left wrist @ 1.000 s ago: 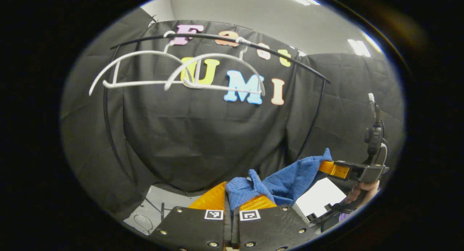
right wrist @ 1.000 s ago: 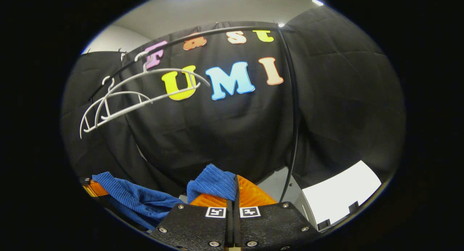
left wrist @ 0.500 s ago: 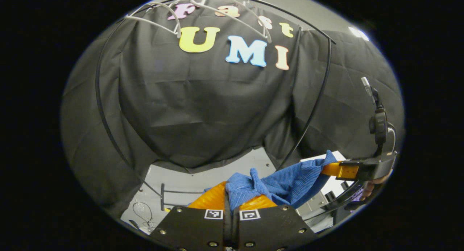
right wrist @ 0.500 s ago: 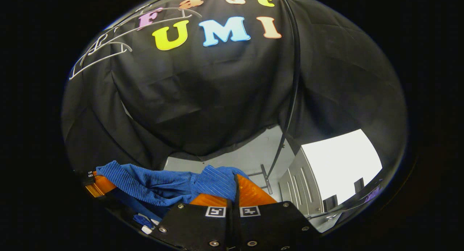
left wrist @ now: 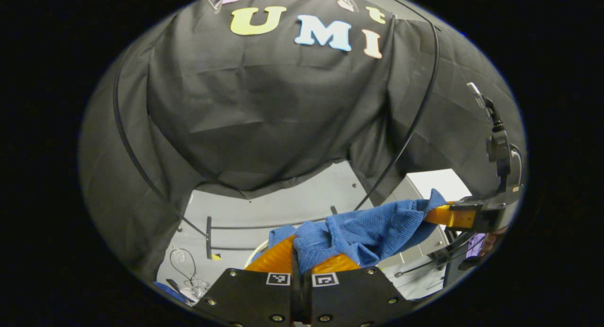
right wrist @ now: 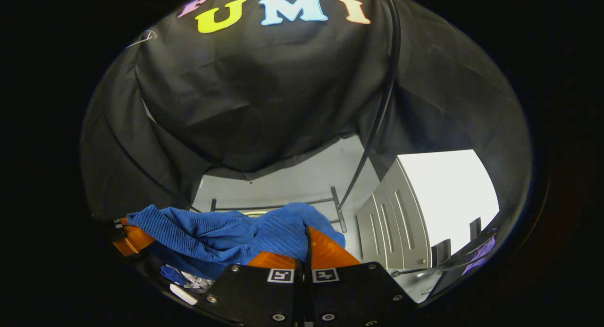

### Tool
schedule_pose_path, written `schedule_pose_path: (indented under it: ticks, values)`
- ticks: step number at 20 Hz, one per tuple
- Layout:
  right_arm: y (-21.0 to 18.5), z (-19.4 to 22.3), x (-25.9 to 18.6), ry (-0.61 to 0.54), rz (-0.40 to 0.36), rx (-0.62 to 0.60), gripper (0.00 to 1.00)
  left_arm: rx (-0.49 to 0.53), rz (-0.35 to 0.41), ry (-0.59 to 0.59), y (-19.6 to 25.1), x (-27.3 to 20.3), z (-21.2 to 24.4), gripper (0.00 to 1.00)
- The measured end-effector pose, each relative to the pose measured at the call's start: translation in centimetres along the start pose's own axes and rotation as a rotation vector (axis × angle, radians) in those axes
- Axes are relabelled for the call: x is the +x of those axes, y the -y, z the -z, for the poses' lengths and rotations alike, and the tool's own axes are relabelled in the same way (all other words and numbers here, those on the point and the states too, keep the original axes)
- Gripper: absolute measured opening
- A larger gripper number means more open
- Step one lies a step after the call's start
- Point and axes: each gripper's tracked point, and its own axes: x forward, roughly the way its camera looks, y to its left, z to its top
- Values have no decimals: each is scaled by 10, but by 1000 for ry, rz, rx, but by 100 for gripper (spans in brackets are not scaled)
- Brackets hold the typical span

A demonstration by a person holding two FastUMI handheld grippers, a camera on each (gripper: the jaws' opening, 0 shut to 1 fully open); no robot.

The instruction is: Grasp the clothes on the hanger with both hands and then place them into the laundry hamper below.

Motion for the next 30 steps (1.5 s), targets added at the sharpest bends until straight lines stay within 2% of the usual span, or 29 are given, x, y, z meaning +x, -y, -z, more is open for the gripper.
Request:
schedule_pose_path:
  ticks: [6,15,20,21,22,24,25,26,27,28,30]
  values:
    - [1,19,25,-63,16,20,0,34,-6,-50,-2,11,4,2]
    - [-12,26,31,-97,-38,-55,1,-50,-53,-70,-12,17,20,1]
    - [-20,33,25,-117,-67,-72,4,-35,-87,-87,-15,7,22,3]
    - [-20,36,23,-124,-75,-79,8,-34,-88,-87,-16,0,22,9]
    - [-21,40,19,-136,-93,-83,11,-34,-83,-81,-15,-5,19,30]
    - [-24,41,4,-141,-116,-87,54,-19,-103,-55,-15,-28,6,74]
    - [-20,34,-5,-130,-111,-86,76,-16,-111,-15,-13,-47,-15,95]
    - [-15,26,-19,-118,-107,-72,98,-19,-116,32,-8,-64,-39,96]
    - [-16,10,-34,-75,-113,-47,95,-19,-124,92,-2,-85,-68,96]
    - [-17,-13,-51,-13,-129,-38,98,-20,-129,157,8,-106,-100,96]
    - [-11,-71,-92,140,-142,-38,96,16,-142,308,30,-148,-170,95]
